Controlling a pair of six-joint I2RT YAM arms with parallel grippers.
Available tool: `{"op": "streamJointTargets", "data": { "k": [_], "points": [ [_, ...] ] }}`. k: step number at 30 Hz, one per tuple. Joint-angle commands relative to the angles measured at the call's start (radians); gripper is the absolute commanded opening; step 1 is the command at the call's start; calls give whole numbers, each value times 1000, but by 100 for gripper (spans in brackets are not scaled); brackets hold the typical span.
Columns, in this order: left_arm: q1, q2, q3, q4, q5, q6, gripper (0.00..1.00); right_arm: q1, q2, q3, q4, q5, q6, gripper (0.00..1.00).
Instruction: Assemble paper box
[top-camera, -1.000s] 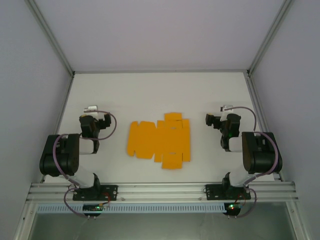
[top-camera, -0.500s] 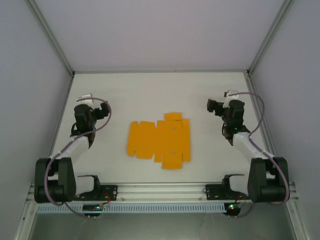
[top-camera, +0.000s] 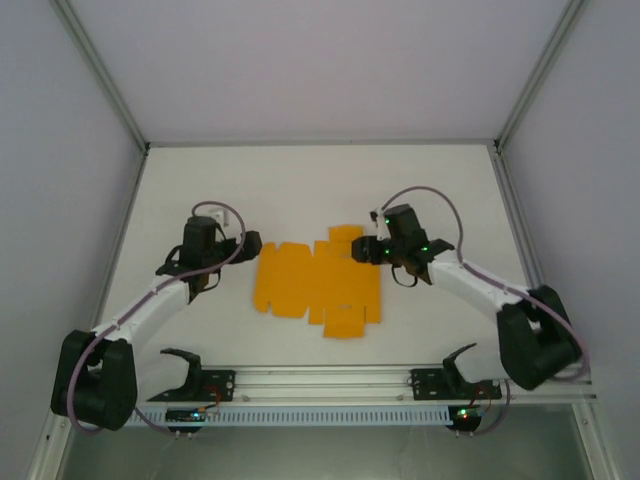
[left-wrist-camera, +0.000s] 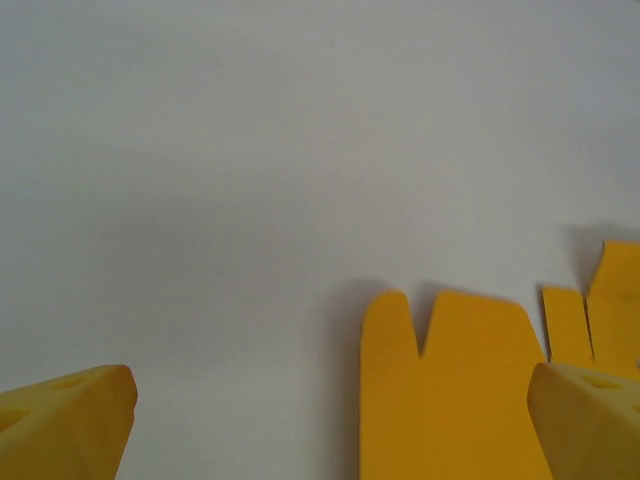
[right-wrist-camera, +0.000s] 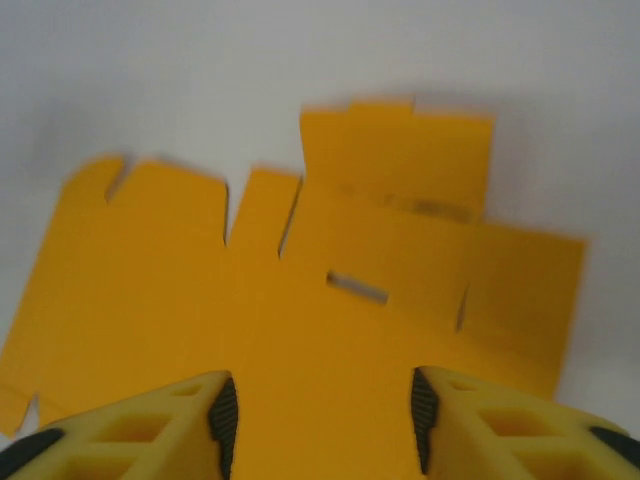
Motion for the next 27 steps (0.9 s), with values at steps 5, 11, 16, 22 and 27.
{"op": "streamJointTargets", "data": {
  "k": [5,11,16,22,27],
  "points": [
    [-40,66,-6,-62,188,-49,100,4,202,-5,-34,-58,27,36],
    [-40,135,-48,29,332,-76,100,-7,288,-36,16,-58,28,37],
    [-39,221,-50,145,491,-137,95,-22,342,-30,33,-70,12,40],
    [-41,286,-88,316,572,-208,61,-22,328,-42,76,-58,-15,40],
    [-40,268,-86,357,554,-211,18,-27,279,-50,77,-63,-47,41]
  ]
}}
